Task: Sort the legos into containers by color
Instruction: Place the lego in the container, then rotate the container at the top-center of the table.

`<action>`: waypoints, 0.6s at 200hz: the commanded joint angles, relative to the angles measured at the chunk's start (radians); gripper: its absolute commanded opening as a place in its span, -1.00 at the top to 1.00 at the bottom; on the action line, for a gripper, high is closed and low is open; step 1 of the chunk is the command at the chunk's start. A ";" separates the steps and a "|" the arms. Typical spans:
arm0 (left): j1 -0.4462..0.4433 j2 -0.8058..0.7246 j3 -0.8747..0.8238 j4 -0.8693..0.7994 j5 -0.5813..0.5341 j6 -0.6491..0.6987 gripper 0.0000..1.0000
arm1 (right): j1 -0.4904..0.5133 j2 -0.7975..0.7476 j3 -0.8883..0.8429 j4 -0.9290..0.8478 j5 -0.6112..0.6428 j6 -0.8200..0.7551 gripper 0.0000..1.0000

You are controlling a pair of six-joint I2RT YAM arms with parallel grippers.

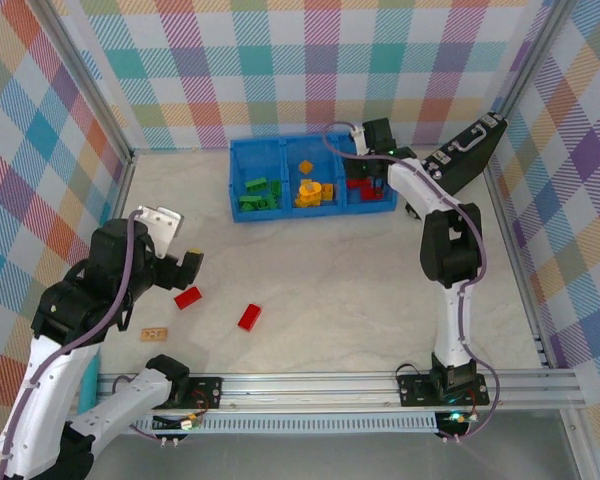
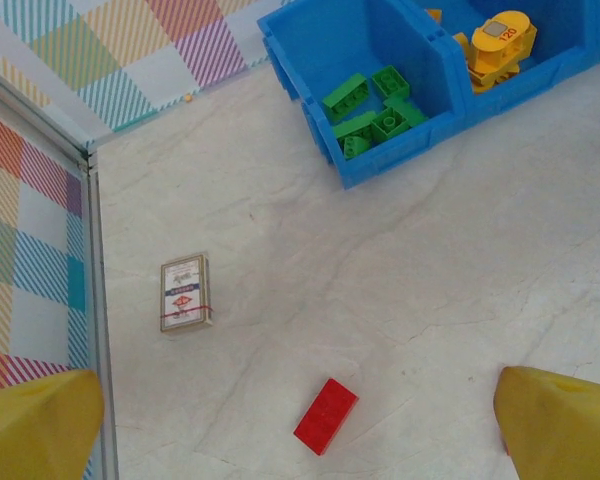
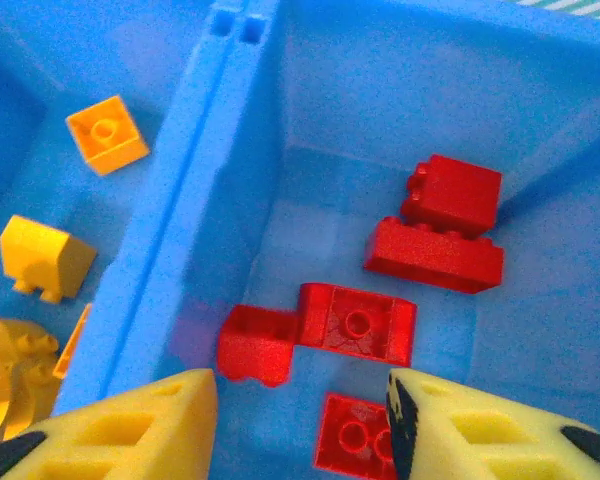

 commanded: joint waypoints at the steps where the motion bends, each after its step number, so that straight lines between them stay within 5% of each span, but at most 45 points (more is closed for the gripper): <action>1: -0.007 0.010 0.037 0.017 -0.010 0.004 -1.00 | -0.005 0.017 -0.002 -0.015 -0.062 0.003 -0.09; 45: -0.006 0.124 0.089 0.042 0.000 0.017 -1.00 | 0.055 -0.129 -0.102 -0.046 -0.095 -0.015 -0.23; 88: -0.004 0.154 0.047 0.172 -0.001 0.007 -1.00 | 0.169 -0.266 -0.243 -0.206 -0.122 0.536 -0.41; 120: 0.000 0.144 0.039 0.218 0.013 0.004 -1.00 | 0.367 -0.379 -0.381 -0.228 0.022 0.795 -0.46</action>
